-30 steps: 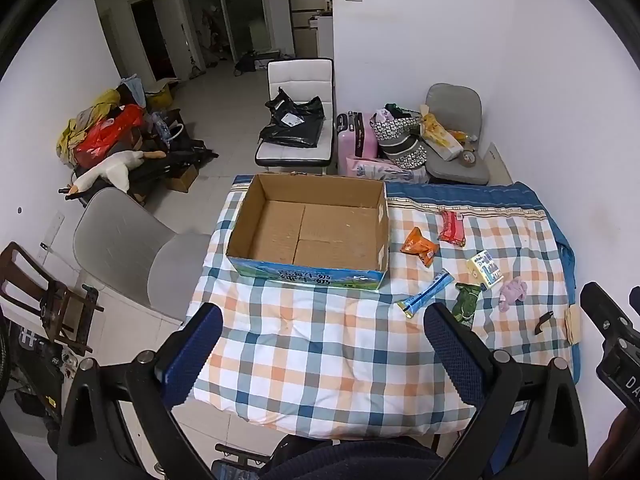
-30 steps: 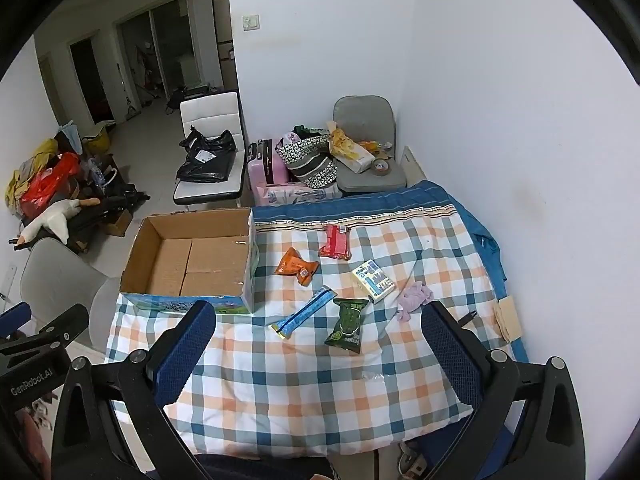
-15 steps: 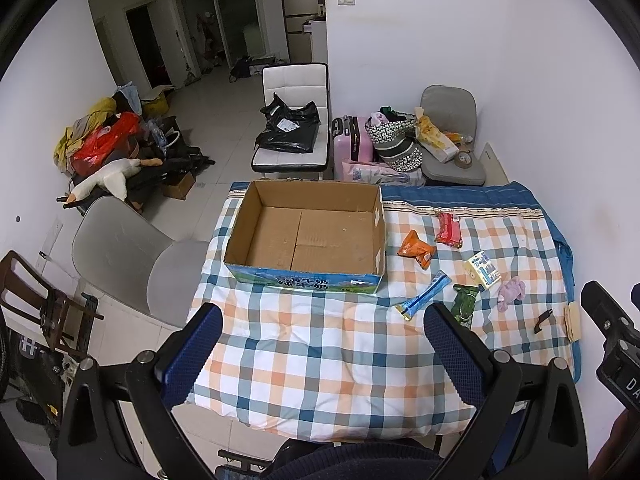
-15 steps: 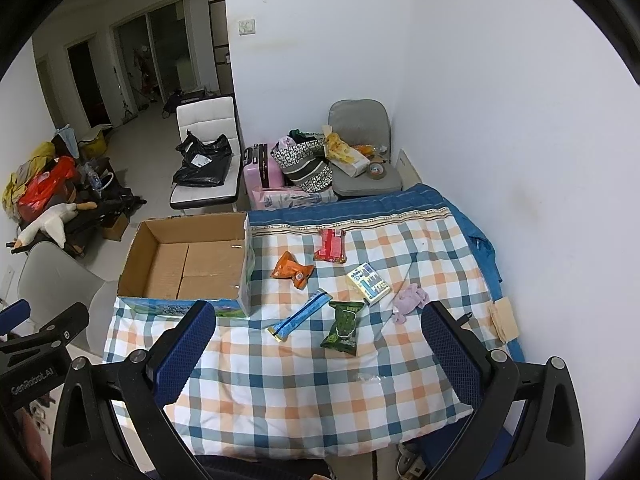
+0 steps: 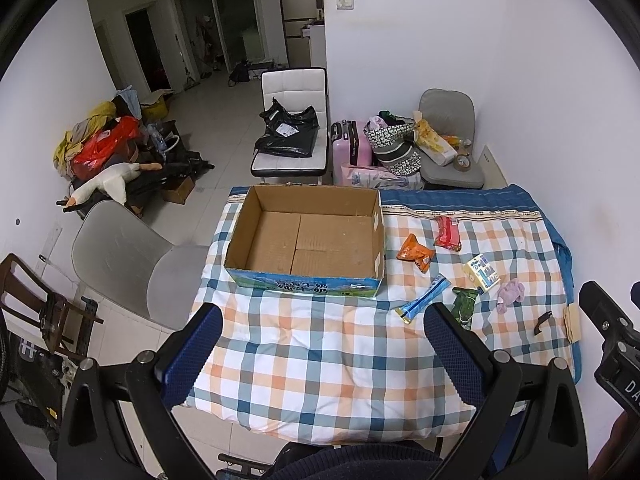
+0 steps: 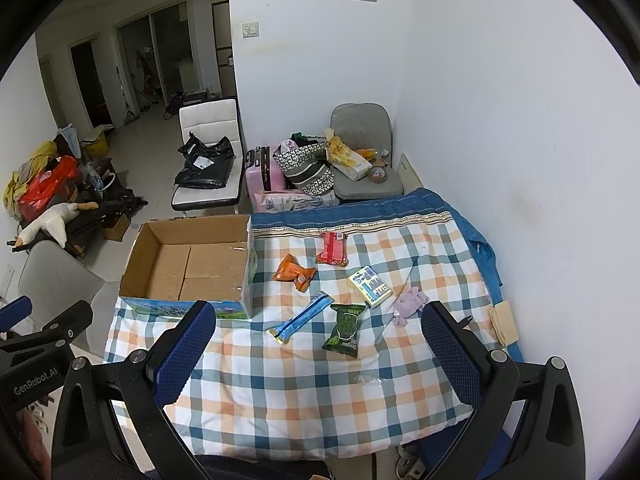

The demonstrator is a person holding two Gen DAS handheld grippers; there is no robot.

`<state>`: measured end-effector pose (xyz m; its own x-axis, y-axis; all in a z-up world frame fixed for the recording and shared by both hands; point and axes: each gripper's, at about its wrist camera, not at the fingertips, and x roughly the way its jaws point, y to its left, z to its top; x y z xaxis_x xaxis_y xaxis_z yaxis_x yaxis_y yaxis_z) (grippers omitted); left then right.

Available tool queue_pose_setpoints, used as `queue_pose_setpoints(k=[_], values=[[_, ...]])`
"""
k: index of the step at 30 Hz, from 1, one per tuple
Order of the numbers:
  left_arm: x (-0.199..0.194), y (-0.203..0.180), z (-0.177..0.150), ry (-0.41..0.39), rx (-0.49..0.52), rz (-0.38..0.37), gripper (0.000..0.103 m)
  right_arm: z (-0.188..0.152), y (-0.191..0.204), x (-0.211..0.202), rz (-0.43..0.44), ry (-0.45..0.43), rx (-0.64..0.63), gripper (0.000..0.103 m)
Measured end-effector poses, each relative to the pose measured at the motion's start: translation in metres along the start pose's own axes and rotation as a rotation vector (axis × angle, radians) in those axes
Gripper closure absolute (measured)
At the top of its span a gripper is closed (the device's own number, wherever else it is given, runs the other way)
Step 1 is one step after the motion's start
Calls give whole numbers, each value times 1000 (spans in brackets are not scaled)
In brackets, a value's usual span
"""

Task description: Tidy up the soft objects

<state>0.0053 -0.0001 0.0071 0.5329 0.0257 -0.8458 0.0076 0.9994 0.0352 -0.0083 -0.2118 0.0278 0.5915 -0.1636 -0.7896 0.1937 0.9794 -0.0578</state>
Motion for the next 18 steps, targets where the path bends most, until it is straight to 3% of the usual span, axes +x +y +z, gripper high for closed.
queue_pose_setpoints(k=[18], values=[[-2,-4,1,-15,-2,6,0,3,1,0,-1,-4,-2,0]])
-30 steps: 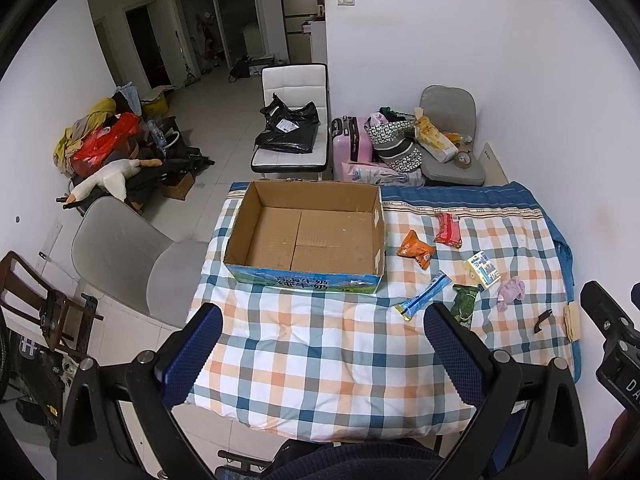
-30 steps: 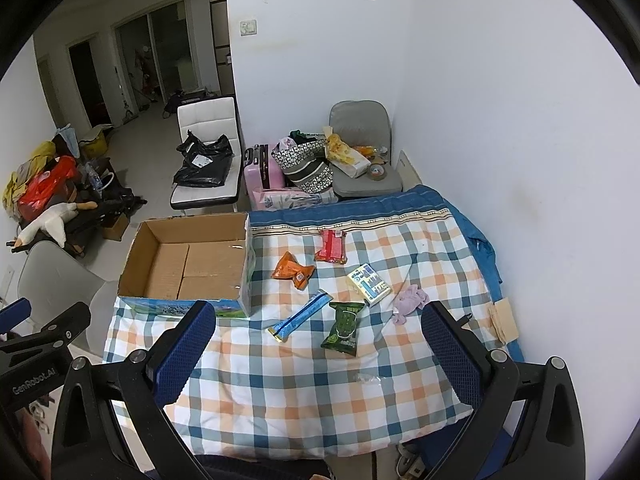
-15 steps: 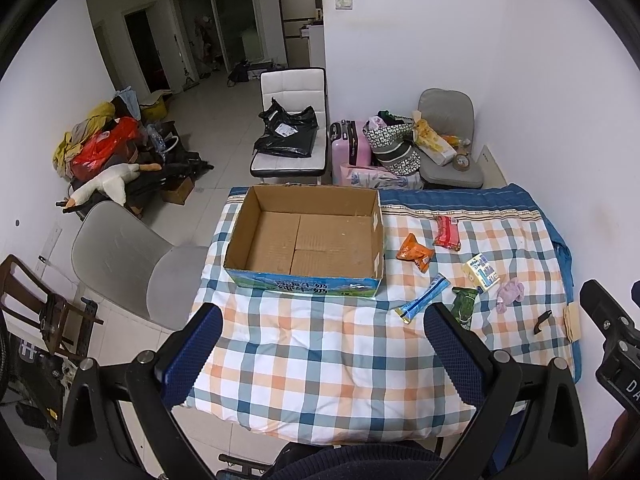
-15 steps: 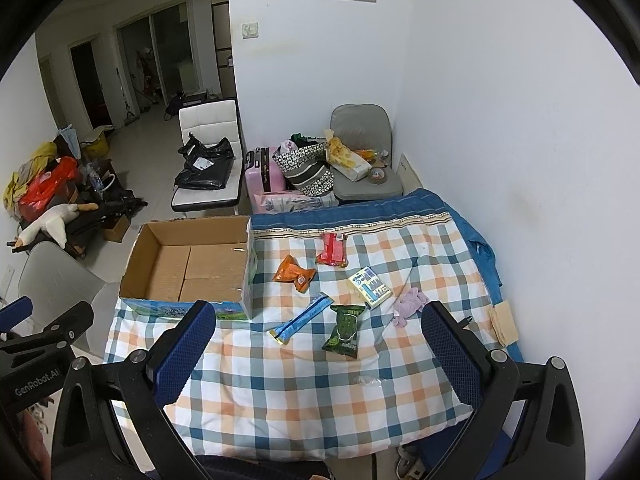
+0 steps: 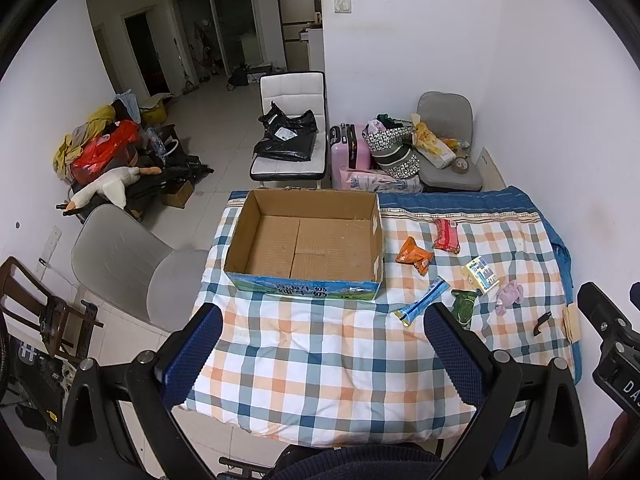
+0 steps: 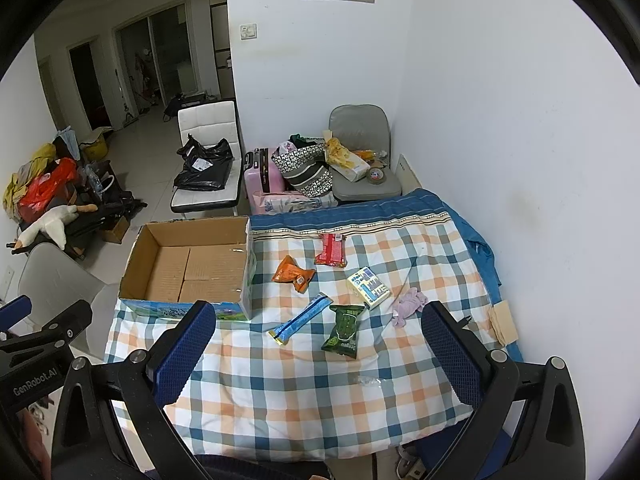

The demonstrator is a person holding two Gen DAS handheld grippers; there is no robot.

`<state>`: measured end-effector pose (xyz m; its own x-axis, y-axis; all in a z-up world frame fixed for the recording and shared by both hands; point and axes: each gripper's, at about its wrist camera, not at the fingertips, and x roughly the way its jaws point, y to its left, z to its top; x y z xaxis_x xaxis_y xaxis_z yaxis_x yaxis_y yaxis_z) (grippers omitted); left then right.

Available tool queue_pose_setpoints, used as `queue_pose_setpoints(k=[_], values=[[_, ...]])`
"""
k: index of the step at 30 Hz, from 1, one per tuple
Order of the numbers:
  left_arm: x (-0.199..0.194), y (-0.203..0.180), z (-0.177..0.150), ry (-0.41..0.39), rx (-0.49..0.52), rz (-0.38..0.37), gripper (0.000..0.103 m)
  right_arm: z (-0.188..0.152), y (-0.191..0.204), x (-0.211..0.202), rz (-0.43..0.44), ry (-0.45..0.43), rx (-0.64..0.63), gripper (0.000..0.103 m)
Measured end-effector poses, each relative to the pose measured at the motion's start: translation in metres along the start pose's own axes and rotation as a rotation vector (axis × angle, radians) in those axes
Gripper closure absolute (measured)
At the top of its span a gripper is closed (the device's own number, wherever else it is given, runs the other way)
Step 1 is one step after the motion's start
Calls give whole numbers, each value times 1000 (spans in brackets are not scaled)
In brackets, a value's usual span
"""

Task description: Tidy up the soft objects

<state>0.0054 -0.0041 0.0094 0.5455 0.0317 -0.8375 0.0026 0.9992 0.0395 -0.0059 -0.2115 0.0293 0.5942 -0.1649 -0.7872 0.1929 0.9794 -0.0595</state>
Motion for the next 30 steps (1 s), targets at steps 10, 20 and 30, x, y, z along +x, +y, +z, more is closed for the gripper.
queue_pose_setpoints(k=[10,20,30], values=[[-1,-3,5,-10,-1,4,0,2,0,-1,-3,-4,-1,0],[-2,-3,2,-14,2,5,0,2,0,1,-4,-7,0,0],[-3,-2,-2,-18,2,4,0,0,2,1,-3,-7,1,0]])
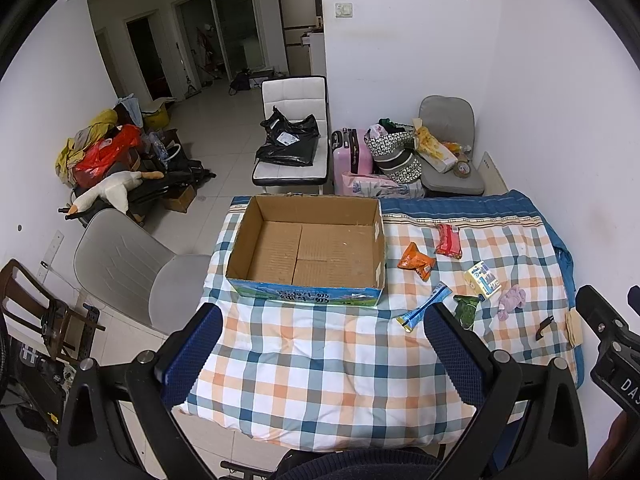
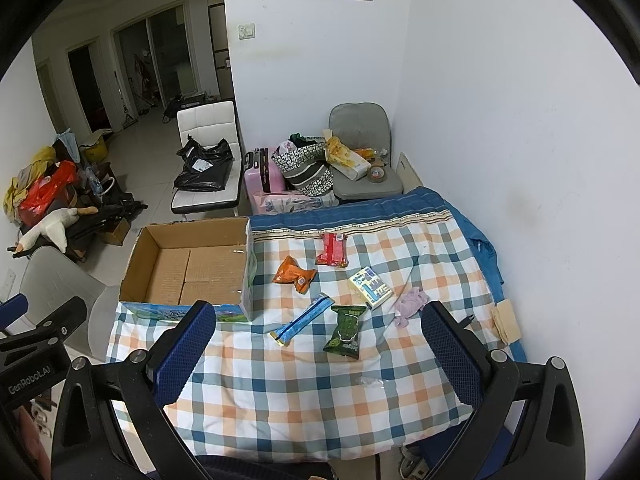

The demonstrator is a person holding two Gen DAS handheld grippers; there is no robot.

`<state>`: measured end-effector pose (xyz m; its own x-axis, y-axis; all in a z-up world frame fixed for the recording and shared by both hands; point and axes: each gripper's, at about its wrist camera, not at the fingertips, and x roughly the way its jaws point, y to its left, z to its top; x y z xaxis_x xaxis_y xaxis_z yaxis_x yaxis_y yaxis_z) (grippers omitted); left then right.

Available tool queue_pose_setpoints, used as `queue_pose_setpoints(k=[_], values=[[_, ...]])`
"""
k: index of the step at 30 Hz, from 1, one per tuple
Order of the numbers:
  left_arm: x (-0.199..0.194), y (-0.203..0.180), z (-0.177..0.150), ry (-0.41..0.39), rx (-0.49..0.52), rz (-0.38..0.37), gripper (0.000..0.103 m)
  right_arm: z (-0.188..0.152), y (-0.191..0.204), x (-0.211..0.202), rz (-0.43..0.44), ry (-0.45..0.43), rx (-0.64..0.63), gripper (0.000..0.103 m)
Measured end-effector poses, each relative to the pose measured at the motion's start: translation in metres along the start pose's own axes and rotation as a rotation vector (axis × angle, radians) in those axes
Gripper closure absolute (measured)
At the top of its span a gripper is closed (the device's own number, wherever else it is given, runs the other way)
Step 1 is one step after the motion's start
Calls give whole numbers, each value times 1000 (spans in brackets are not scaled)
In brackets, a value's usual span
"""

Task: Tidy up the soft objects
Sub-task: 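Grasp the green snack pack with the left tool while the right tool grasps the yellow box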

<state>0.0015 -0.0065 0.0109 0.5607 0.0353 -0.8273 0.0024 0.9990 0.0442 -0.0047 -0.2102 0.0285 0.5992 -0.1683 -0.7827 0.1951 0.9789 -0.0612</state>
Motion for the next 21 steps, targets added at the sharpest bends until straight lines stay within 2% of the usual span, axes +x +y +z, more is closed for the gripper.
queue_pose_setpoints(k=[5,9,12,15,18,19,21], values=[[7,0,16,16,6,-25,0,1,0,4,5,20,18,0],[39,-20,30,26,25,-87,0,0,-19,30,-2,76,77,0],[82,-44,41,75,58,-143,0,0,-50,66,-30,149,139,0],[138,-75,39,133,103,-152,0,-6,-78,112,-25,240,194,0],[204,-108,37,246,152,-159,0,-21,-104,175,12,342,257,0],[219,-118,33,279,155,-168,0,-26,-112,197,-2,369,262,0],[254,-144,27,351,158,-212,0,-30,-131,239,-4,419,263,0]])
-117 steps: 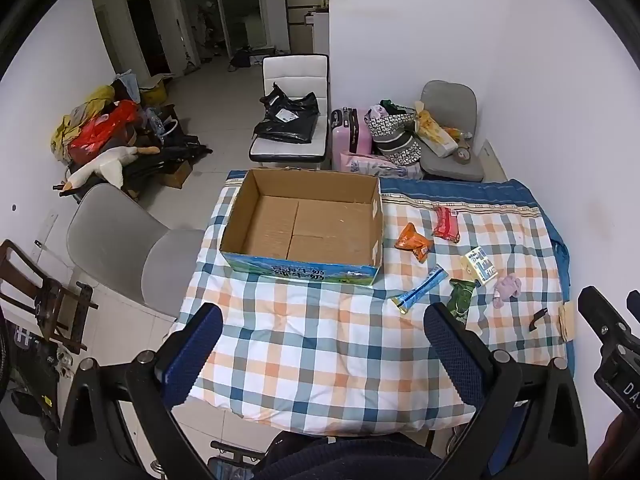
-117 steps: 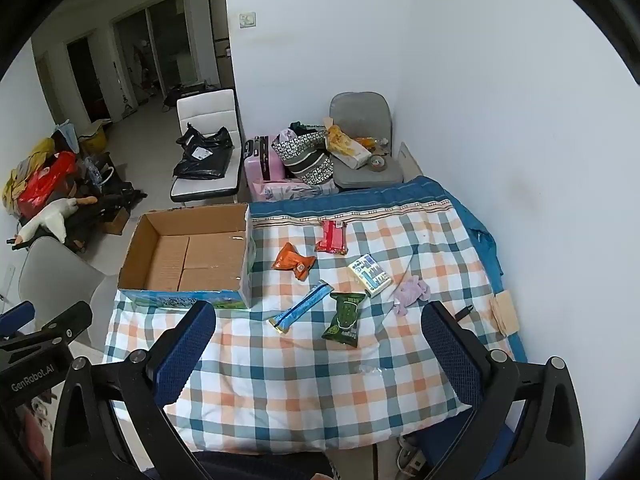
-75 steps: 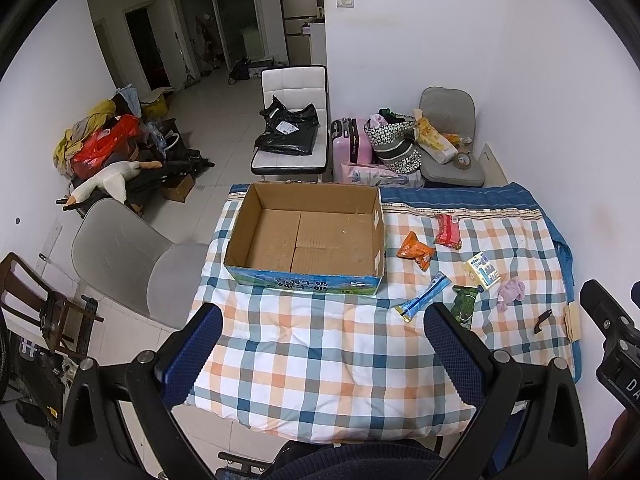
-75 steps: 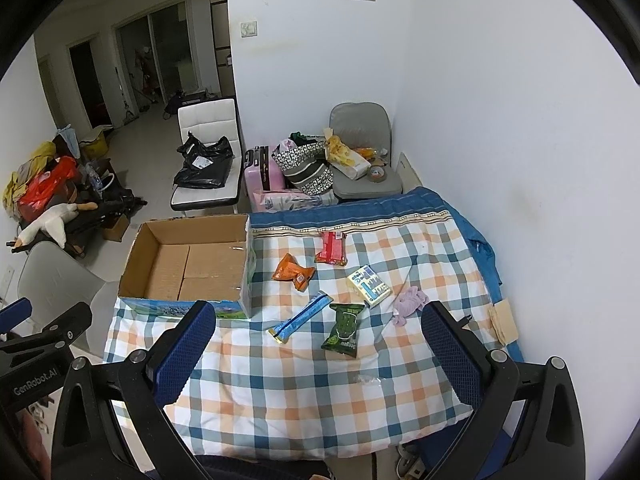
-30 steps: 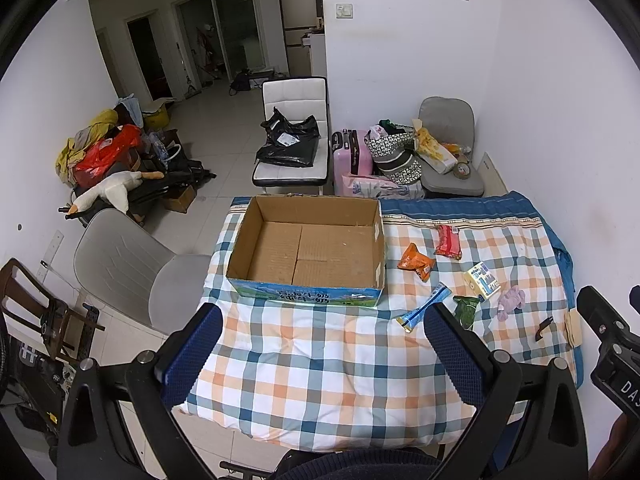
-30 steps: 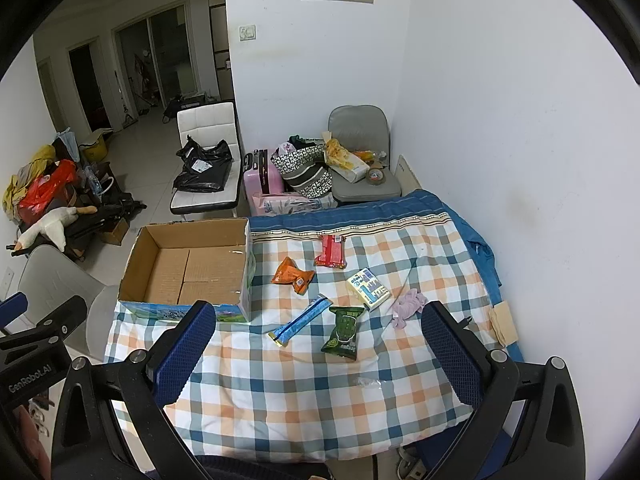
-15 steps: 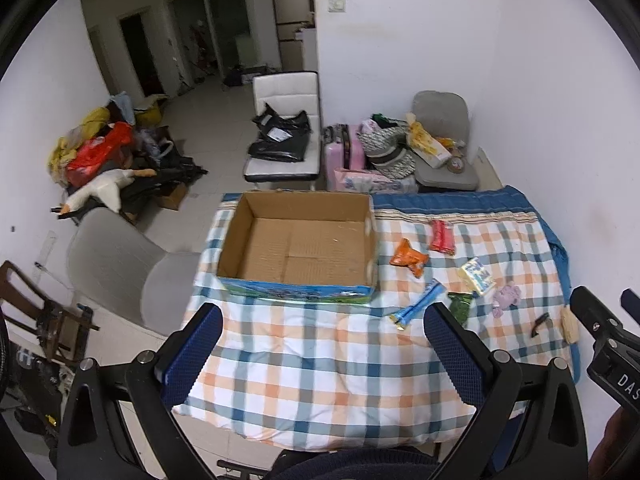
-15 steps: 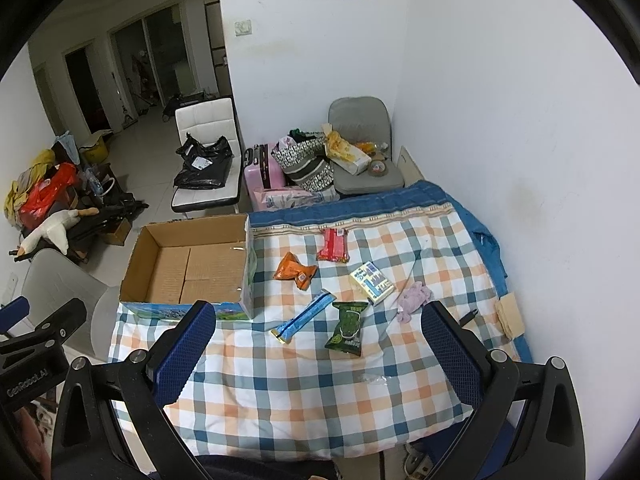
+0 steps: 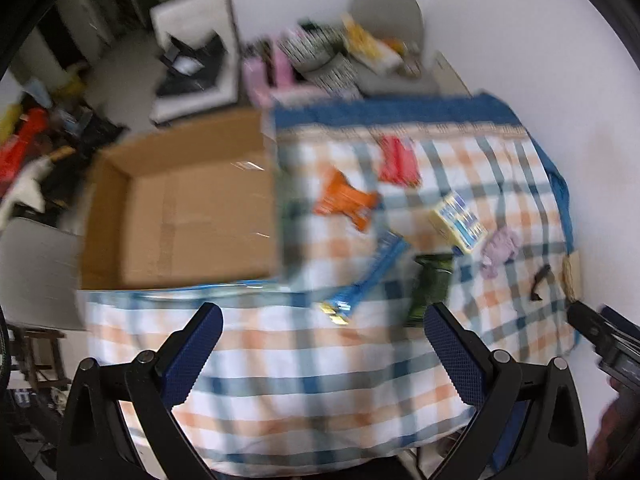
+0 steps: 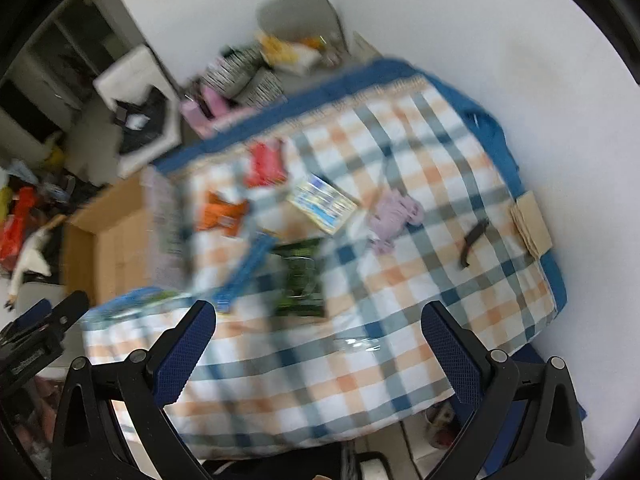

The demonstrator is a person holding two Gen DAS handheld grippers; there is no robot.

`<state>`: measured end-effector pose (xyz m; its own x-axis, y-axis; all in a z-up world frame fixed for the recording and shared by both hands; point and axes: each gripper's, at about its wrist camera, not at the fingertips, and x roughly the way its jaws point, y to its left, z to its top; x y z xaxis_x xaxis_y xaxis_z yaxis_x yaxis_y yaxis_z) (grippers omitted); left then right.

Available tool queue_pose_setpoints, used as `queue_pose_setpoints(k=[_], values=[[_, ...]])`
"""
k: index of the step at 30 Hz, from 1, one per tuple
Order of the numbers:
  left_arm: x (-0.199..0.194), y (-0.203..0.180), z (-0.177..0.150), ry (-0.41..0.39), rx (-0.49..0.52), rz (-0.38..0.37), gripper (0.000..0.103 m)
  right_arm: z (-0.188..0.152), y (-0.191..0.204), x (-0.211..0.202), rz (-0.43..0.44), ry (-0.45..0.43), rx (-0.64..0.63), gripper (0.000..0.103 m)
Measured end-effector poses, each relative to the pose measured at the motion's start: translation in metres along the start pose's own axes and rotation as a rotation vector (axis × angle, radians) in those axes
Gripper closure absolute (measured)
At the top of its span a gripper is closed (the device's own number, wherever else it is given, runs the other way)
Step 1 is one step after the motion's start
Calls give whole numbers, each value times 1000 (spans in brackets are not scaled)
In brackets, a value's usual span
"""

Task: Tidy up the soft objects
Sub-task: 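Grasp the green snack pack with the left tool while the right tool grasps the yellow box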

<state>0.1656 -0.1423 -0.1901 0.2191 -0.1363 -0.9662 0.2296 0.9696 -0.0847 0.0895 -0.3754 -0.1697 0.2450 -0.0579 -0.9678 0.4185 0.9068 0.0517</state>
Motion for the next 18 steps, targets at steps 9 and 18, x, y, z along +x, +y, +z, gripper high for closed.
queue_pose_setpoints(k=[9,18], values=[[151,-106,7,295,46,-130,0,71,-57,126,-29,155,-52,0],[246,-140,-7,457,22,-113,51,88,-64,176,7,255,-120,0]])
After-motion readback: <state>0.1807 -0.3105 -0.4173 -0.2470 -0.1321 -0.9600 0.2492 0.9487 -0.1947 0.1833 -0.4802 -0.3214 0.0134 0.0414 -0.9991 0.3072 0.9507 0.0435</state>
